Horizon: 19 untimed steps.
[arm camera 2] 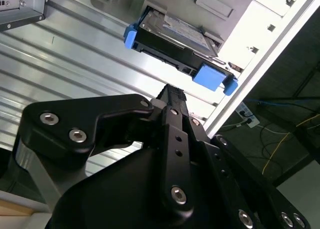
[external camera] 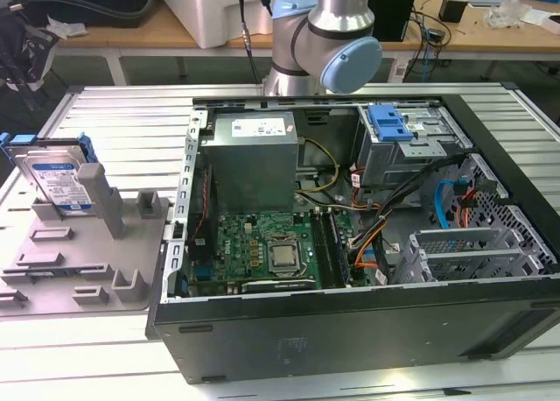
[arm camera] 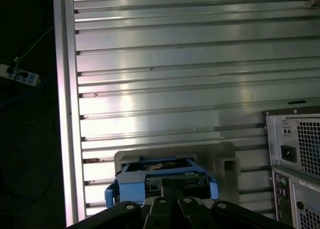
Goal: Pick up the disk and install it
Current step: 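Reach for the disk, then pick up the disk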
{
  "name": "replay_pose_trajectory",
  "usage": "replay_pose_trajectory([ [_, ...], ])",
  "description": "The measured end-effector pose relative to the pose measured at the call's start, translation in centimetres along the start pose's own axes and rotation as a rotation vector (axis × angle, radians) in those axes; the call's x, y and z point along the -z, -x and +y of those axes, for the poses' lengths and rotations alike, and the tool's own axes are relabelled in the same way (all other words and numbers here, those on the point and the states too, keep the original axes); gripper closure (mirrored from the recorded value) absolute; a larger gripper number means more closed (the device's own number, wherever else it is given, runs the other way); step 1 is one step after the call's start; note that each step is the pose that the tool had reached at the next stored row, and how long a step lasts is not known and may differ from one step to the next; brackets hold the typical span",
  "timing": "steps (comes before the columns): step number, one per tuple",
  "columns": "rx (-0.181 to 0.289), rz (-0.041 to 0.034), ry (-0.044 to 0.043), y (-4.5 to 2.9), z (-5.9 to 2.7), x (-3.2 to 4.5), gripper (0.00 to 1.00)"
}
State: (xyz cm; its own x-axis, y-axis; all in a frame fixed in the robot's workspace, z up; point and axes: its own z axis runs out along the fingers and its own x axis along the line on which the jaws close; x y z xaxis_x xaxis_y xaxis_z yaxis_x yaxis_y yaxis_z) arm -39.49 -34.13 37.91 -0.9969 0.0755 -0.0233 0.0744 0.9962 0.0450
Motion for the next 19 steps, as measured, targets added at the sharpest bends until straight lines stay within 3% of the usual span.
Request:
replay_pose_trajectory([
  [11,0.000,0.0003,0.0001,-0.16,0.03,0.00,0.89],
  [14,0.000,0.0041,-0.0002,-0.02,0.03,0.00,0.89],
  [15,-0.001,0.0134,-0.0008,0.36,0.06,-0.01,0.89],
  [16,-0.001,0.0293,-0.0019,0.80,0.09,-0.04,0.89],
  [17,-0.002,0.0507,-0.0036,0.87,0.09,-0.07,0.89],
  [18,-0.003,0.0637,-0.0046,0.87,0.09,-0.10,0.89],
  [19,-0.002,0.0676,-0.0049,0.88,0.09,-0.11,0.89],
])
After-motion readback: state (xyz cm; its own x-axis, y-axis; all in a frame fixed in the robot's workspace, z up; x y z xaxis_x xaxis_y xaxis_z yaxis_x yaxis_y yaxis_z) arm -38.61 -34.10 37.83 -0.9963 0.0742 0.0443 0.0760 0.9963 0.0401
